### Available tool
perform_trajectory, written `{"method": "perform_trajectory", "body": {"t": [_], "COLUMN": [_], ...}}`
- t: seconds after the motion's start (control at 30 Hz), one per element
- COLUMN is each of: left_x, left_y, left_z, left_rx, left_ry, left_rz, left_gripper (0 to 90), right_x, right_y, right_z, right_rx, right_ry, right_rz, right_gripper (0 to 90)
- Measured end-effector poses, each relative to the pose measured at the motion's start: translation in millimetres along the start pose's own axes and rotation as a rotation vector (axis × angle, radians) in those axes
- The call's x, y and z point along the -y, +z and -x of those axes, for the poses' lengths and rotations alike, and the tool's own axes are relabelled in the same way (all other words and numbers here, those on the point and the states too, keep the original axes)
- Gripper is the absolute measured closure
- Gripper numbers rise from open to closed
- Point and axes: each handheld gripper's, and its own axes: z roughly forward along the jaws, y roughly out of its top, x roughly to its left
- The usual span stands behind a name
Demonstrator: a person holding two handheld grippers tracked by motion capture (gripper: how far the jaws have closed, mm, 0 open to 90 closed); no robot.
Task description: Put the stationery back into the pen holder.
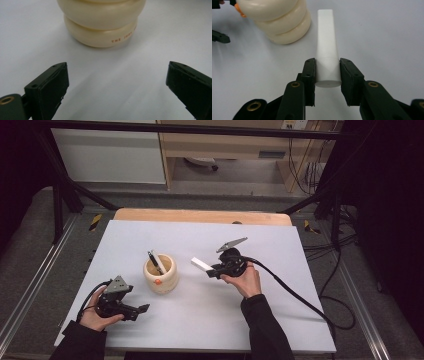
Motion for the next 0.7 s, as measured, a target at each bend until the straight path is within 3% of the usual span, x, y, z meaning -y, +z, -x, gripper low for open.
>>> {"method": "perform_trajectory", "body": {"t": [0.27, 0.5, 0.7], "left_x": [-5.4, -12.2, -20.0], "left_y": [1.6, 2.6, 5.2], "left_z": [14.7, 29.7, 47.6], "left_rx": [0.039, 0.044, 0.037], "left_ry": [0.078, 0.153, 0.243], "left_rz": [-0.007, -0.014, -0.016], "left_gripper": [4.6, 4.6, 4.6], "right_x": [18.1, 33.7, 46.3], "right_y": [-15.6, -25.7, -31.3], "right_z": [-9.0, -16.0, -19.4], "right_rx": [-0.042, -0.075, -0.098], "right_ry": [-0.009, -0.011, -0.006], "right_rz": [-0.024, -0.024, -0.043], "right_gripper": [67.5, 67.4, 67.4]}}
